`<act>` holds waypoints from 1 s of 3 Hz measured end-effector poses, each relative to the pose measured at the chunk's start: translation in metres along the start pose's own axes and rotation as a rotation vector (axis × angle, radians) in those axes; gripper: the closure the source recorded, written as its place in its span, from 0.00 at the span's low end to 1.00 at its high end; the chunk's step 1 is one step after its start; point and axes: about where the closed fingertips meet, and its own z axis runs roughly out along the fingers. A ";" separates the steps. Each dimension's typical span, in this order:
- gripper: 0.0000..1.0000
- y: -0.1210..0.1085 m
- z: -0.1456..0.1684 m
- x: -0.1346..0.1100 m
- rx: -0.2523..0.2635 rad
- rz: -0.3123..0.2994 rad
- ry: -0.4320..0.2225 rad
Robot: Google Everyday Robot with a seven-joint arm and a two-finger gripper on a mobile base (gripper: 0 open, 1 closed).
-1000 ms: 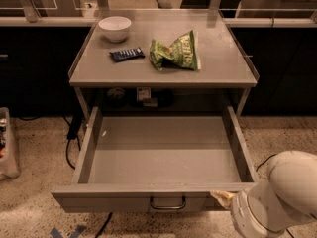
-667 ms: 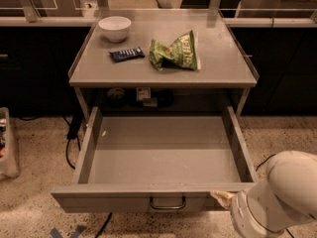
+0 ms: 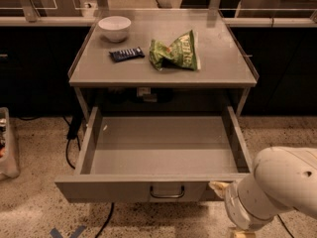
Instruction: Close top drawer
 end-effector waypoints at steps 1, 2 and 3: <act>0.00 -0.043 0.010 0.005 0.055 -0.037 0.069; 0.00 -0.050 0.014 0.008 0.064 -0.043 0.076; 0.00 -0.074 0.019 0.010 0.070 -0.084 0.090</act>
Offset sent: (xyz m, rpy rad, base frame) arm 0.0283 0.0026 -0.0041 -0.0382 -0.0464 0.0079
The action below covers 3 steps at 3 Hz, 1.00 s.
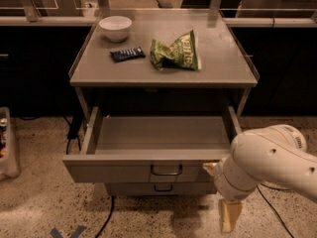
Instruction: Close top drawer
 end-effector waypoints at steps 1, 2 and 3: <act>0.00 -0.043 0.007 0.001 0.002 -0.073 0.024; 0.00 -0.086 0.012 0.002 0.017 -0.124 0.032; 0.00 -0.093 0.016 0.005 0.017 -0.134 0.043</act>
Offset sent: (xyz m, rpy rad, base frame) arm 0.1316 0.0138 -0.0034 -0.0626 -0.0561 0.1705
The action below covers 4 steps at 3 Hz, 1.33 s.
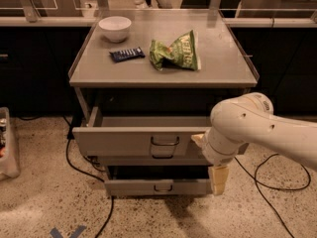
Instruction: Close top drawer
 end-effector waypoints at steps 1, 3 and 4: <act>0.00 -0.009 0.006 0.005 -0.006 -0.015 0.010; 0.00 -0.044 0.022 0.015 -0.023 -0.075 0.044; 0.00 -0.076 0.042 0.014 -0.044 -0.130 0.079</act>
Offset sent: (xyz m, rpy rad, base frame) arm 0.0722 -0.0029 -0.0181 -0.0677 -0.0124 0.0935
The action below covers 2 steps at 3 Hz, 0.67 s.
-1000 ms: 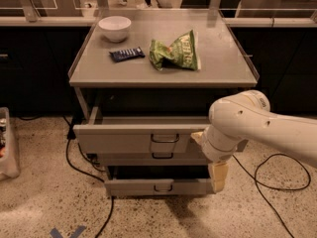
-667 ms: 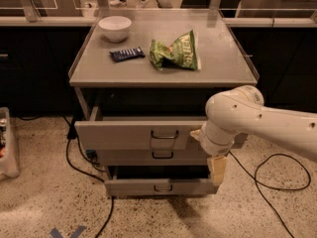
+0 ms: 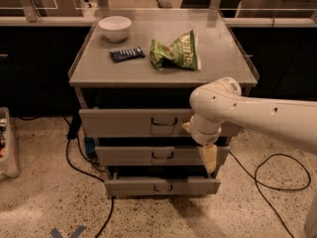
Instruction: Close top drawer
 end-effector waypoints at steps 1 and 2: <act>0.00 -0.001 -0.001 0.003 0.008 -0.001 0.010; 0.00 -0.007 -0.007 0.016 0.045 -0.005 0.059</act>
Offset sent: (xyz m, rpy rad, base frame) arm 0.0235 -0.0239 0.0183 -0.0715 -0.1280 -0.0070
